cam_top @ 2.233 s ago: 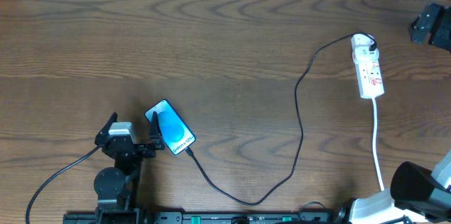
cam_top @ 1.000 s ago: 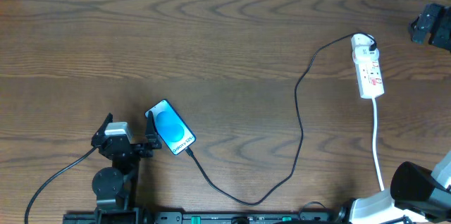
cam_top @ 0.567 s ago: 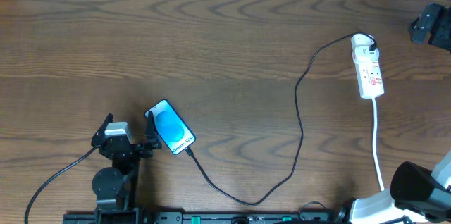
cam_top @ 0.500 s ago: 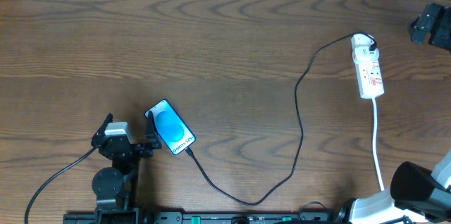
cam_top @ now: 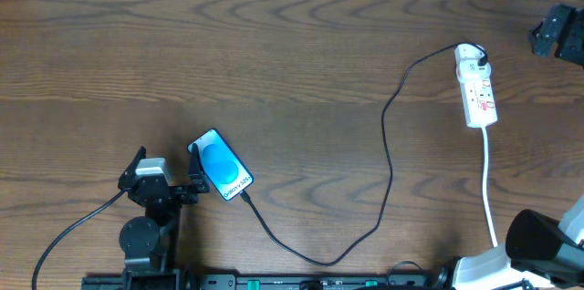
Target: Plug charger to phone and switch on socket
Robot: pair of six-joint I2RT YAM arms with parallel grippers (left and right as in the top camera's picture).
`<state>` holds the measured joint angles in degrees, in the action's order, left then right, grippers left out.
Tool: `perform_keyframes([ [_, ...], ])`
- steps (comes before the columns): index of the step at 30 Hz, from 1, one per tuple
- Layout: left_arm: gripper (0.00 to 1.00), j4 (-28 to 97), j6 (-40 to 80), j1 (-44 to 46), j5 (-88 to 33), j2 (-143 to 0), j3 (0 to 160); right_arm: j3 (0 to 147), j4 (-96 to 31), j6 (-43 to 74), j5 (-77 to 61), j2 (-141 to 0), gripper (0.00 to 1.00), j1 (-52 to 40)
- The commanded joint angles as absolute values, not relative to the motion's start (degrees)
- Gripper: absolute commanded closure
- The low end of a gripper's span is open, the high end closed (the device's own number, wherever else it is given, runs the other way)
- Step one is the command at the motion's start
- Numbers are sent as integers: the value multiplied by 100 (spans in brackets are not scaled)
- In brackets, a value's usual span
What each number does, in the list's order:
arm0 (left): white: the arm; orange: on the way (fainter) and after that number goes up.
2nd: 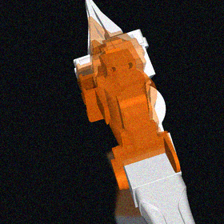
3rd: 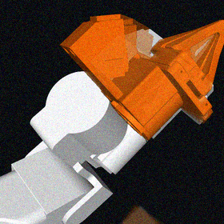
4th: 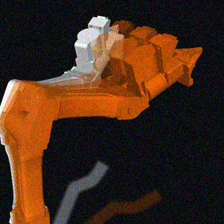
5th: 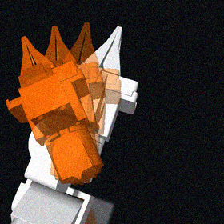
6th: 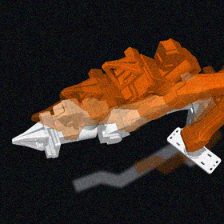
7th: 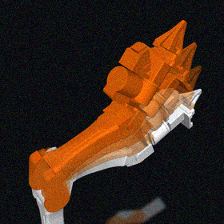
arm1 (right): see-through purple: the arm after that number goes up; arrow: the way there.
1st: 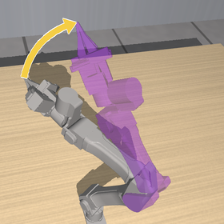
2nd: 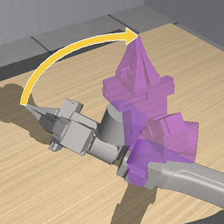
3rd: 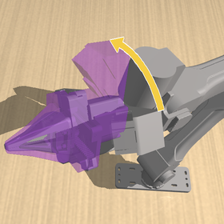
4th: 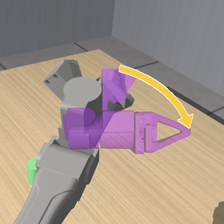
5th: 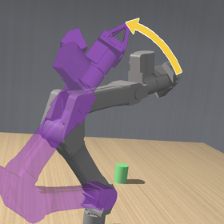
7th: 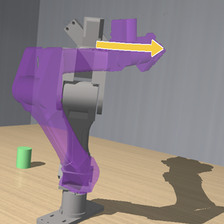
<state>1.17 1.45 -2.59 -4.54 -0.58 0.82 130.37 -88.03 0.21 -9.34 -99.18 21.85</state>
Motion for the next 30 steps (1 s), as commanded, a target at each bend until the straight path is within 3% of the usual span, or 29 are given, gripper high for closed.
perform_keyframes([
  [1, 2, 360, 130, -294, -596, -23, 23, 13061, -8812, 19, -934, -9880, 1, 2169],
  [30, 2, 360, 128, -294, -596, -23, 23, 13058, -8294, 16, -803, -9878, 1, 2165],
])
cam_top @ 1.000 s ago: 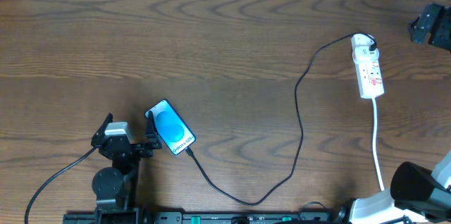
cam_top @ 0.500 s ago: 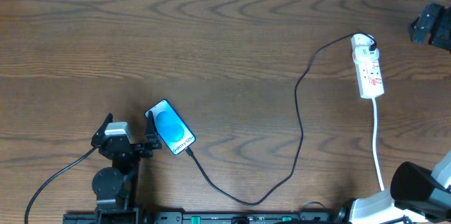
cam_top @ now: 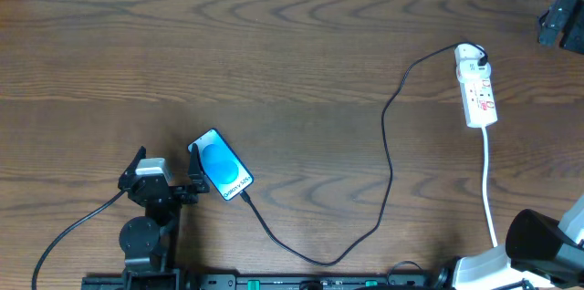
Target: Plug charger to phone and switch on socket
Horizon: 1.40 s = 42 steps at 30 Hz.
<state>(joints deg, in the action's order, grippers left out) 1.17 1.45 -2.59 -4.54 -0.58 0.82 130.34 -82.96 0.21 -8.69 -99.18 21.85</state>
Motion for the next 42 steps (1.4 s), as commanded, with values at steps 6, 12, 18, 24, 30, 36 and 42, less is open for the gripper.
perform_keyframes([
  [6, 2, 360, 130, -294, -593, -23, 23, 13058, -8285, 38, -836, -9856, 1, 2163],
  [12, 2, 360, 128, -294, -593, -23, 23, 13047, -8084, 38, -871, -9756, 1, 1999],
  [18, 2, 360, 128, -294, -596, -23, 23, 13043, -7835, 36, -867, -9542, 1, 1715],
  [24, 2, 360, 128, -294, -593, -23, 23, 13032, -7752, 36, -867, -9354, 1, 1538],
  [30, 2, 360, 128, -294, -596, -23, 23, 12929, -7592, 38, -869, -9168, 1, 1516],
  [36, 2, 360, 128, -294, -593, -23, 23, 11869, -6775, 38, -869, -8582, 1, 1404],
  [42, 2, 360, 130, -294, -593, -23, 23, 10020, -5446, 40, -873, -7655, 1, 1260],
])
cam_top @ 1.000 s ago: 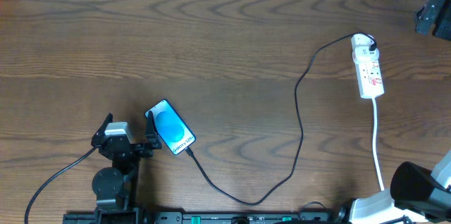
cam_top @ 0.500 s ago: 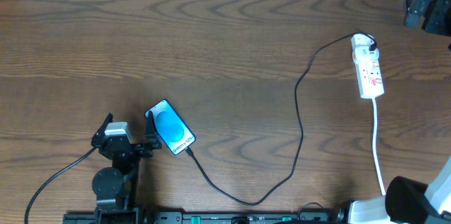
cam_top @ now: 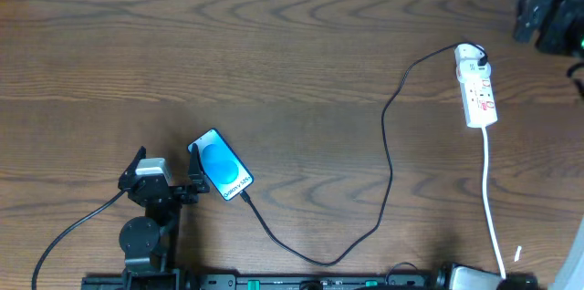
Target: Plug charger to phone and switch on socket
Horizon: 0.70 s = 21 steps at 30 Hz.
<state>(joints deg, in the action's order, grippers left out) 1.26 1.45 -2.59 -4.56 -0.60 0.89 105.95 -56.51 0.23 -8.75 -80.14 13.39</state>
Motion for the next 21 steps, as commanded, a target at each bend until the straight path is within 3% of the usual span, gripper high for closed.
perform_keyframes([
  [1, 2, 360, 128, -294, -596, -23, 23, 9655, -5162, 40, -875, -7474, 1, 1223],
  [21, 2, 360, 128, -294, -593, -23, 23, 4235, -434, 40, -873, -5028, 1, 572],
])
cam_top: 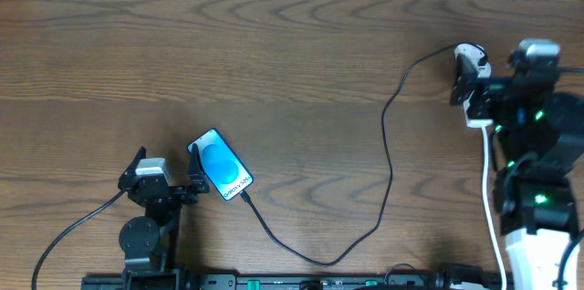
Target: Plug charger to phone and switch on socket
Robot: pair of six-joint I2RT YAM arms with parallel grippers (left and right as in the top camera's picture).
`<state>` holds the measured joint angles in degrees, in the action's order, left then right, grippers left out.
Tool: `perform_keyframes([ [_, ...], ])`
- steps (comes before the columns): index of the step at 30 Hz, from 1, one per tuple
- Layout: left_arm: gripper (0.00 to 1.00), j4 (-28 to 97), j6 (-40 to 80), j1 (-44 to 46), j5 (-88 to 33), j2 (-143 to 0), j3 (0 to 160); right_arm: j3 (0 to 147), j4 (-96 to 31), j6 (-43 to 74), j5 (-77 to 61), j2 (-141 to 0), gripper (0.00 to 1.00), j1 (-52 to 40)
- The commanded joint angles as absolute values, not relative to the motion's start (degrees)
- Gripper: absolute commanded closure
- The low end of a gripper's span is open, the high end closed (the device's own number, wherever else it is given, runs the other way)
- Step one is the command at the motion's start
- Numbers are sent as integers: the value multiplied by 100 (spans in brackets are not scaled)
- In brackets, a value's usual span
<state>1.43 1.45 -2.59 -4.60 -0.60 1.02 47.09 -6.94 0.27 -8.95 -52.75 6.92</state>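
A blue phone (pixel 221 165) lies at the lower left of the table. A black charger cable (pixel 388 144) meets its lower end and loops right to a white charger plug (pixel 470 53) at the top of the white power strip (pixel 480 123). My right gripper (pixel 473 89) hangs over the strip and hides most of it, switch included; its jaws are too dark to read. My left gripper (pixel 166 168) rests open just left of the phone, one finger (pixel 193 179) at the phone's edge.
The strip's white cord (pixel 490 190) runs down to the table's front edge beside my right arm (pixel 538 171). A black lead (pixel 73 226) trails from the left arm's base. The dark wooden table (pixel 274 53) reaches the back edge.
My right arm was at the far right corner, away from the strip. Now its gripper is over the power strip, covering most of it. Phone, cable and left gripper are unchanged.
The phone lay with the cable at its lower end and the left gripper open beside it throughout. My right gripper stayed near the far right corner, shifting slightly between moments, with the strip fully visible. Now it is over the strip.
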Motion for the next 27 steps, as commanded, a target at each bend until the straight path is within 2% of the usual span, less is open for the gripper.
perform_keyframes([
  [1, 2, 360, 128, -294, -593, -23, 23, 4029, -250, 38, -871, -4936, 1, 528],
  [12, 2, 360, 130, -294, -593, -23, 23, 2239, 1046, 36, -537, -3889, 1, 73],
  [27, 2, 360, 128, -294, -593, -23, 23, 438, 1356, 38, -158, -1994, 1, -213],
])
